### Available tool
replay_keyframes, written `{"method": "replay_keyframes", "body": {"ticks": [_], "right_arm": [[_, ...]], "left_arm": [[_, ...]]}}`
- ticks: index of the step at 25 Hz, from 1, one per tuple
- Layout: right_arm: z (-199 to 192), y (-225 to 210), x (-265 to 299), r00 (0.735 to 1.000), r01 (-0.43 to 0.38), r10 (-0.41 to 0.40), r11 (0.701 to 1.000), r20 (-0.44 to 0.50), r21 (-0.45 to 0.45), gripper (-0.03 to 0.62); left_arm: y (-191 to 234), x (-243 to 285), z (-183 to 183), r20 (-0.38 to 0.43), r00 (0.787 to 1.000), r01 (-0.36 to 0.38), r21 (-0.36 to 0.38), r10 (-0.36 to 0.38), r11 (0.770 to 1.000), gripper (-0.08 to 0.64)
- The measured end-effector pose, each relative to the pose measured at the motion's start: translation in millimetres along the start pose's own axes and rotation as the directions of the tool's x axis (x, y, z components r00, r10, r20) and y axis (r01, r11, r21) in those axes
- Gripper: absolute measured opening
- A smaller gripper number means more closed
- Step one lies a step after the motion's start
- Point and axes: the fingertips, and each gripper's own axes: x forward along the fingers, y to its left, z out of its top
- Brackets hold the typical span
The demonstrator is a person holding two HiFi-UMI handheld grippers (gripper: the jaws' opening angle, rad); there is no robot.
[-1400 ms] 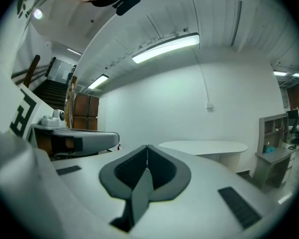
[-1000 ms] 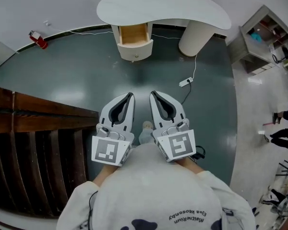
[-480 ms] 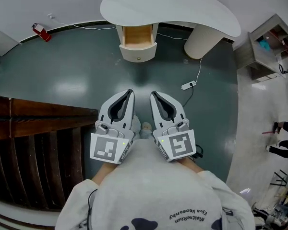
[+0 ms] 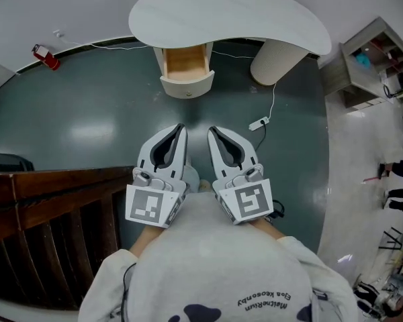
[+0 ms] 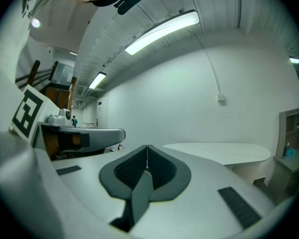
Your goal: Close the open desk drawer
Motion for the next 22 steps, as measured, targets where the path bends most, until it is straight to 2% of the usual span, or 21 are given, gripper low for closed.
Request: {"method": "replay_keyframes", "body": {"ticks": [8, 13, 22], "right_arm": [[23.7, -18.8, 73.8, 0.998, 0.063, -0.062, 0.998, 0.023, -0.022, 0.017], [25.5, -31.1, 99.2, 0.993, 0.118, -0.117, 0.993, 0.009, -0.029, 0.017], [17.6, -36.6, 138.2, 0.994, 0.107, -0.108, 0.994, -0.030, -0.038, 0.017]], "left_arm": [[53.5, 56.4, 19.9, 0.015, 0.995, 0.098, 0.000, -0.098, 0.995, 0.008], [77.5, 80.7, 20.4, 0.014, 0.989, 0.149, -0.015, -0.148, 0.989, 0.008], [110.6, 97.3, 2.0, -0.020, 0.989, 0.143, -0.056, -0.144, 0.988, 0.006]]}}
